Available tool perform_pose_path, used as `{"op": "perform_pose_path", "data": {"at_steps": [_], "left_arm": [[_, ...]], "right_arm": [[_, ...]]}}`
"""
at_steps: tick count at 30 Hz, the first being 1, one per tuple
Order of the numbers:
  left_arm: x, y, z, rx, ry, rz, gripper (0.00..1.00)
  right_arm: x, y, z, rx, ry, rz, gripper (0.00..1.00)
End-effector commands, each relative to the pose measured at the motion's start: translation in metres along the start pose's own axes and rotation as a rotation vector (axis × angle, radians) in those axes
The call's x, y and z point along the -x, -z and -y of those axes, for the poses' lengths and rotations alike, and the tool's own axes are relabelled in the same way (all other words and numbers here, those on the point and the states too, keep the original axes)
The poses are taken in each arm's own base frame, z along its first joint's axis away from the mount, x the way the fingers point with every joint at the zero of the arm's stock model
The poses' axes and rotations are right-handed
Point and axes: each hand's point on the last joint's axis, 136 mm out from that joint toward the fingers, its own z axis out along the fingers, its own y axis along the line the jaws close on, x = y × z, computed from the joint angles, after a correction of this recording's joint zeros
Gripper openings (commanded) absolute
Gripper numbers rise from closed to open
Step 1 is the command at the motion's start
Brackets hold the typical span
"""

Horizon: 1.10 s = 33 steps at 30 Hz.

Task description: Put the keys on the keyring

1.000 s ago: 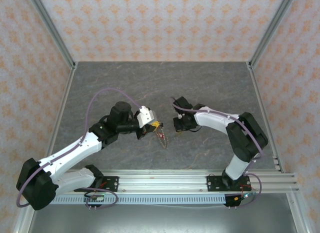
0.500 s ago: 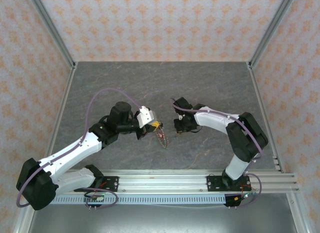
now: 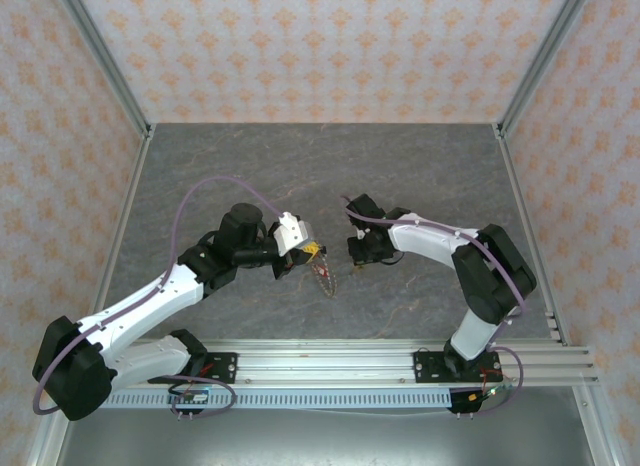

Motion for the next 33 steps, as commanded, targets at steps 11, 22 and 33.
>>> {"op": "perform_pose_path", "data": {"at_steps": [11,22,33], "left_arm": [[0.0043,0.0025,0.0033,0.0,-0.032,0.009,0.0],[0.0048,0.002,0.0032,-0.003,-0.033,0.008,0.0],[0.0055,0.0017,0.0027,-0.001,-0.034,0.009,0.0]], "right_arm": [[0.0074,-0.0018,0.0038,-0.03,0.006,0.018,0.11],[0.0069,0.0003,0.0023,-0.021,0.009,0.016,0.12],[0.0066,-0.0011,0.0016,-0.02,0.018,0.008,0.14]]}}
